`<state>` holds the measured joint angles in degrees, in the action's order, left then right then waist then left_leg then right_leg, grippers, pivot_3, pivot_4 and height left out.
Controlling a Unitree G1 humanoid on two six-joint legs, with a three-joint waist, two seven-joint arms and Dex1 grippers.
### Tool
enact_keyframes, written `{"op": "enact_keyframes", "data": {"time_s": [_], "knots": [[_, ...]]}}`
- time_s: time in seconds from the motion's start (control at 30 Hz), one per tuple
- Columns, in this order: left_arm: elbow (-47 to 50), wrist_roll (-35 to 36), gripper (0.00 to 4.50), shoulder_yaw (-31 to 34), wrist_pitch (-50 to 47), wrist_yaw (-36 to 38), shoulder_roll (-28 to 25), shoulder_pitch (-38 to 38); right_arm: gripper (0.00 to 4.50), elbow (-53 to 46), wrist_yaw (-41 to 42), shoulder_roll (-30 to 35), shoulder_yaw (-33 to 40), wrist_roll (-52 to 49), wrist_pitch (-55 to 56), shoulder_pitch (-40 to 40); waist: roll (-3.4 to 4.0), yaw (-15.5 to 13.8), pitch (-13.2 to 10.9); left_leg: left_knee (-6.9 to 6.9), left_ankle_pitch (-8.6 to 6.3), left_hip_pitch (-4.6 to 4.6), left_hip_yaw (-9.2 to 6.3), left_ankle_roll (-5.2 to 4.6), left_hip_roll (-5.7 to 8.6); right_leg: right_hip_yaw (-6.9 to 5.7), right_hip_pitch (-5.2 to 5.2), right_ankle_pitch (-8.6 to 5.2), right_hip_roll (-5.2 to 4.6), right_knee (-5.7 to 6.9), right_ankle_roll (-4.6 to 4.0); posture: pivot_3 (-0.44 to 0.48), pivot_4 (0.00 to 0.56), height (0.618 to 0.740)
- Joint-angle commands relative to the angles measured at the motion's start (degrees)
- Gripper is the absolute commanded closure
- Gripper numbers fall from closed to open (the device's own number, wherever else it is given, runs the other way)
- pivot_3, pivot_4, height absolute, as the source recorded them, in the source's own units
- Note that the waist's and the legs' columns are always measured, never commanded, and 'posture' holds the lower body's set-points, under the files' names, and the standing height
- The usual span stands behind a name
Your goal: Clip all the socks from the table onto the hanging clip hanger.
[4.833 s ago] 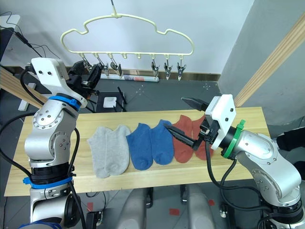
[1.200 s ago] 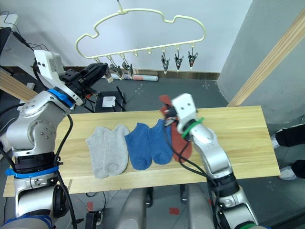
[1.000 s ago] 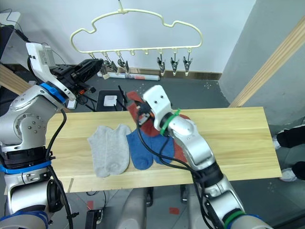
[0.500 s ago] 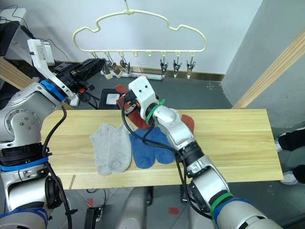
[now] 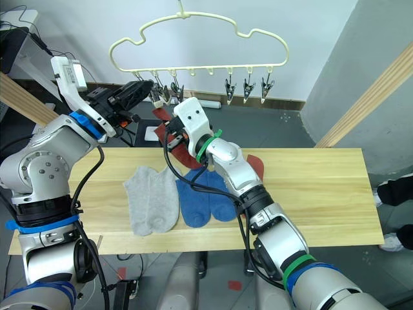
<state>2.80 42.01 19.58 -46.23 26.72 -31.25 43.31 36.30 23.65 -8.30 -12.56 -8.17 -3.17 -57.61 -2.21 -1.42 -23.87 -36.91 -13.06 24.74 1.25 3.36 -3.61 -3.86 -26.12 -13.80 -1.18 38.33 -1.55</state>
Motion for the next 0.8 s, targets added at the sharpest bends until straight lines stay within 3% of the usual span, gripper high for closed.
{"op": "enact_keyframes", "data": {"time_s": [0.03,0.8], "knots": [[4.71,2.56,4.36,1.45,0.18,0.14,-0.18,0.07,4.5,-3.08,0.74,-7.02,-0.28,-1.43,1.76,-1.02,0.0,0.0,0.0,-0.01,0.0,0.0,0.0,0.0,0.0,0.0,-0.01,0.0,0.0,0.02,0.0,0.054,0.427,0.74],[2.88,1.66,4.36,1.3,0.77,1.12,-1.21,-0.31,4.5,-6.38,1.99,-6.32,-1.32,-2.53,4.02,-0.4,0.0,0.0,0.0,-0.11,0.0,0.0,-0.07,0.0,0.02,-0.01,-0.03,0.0,-0.01,0.25,0.0,0.048,0.431,0.74]]}}
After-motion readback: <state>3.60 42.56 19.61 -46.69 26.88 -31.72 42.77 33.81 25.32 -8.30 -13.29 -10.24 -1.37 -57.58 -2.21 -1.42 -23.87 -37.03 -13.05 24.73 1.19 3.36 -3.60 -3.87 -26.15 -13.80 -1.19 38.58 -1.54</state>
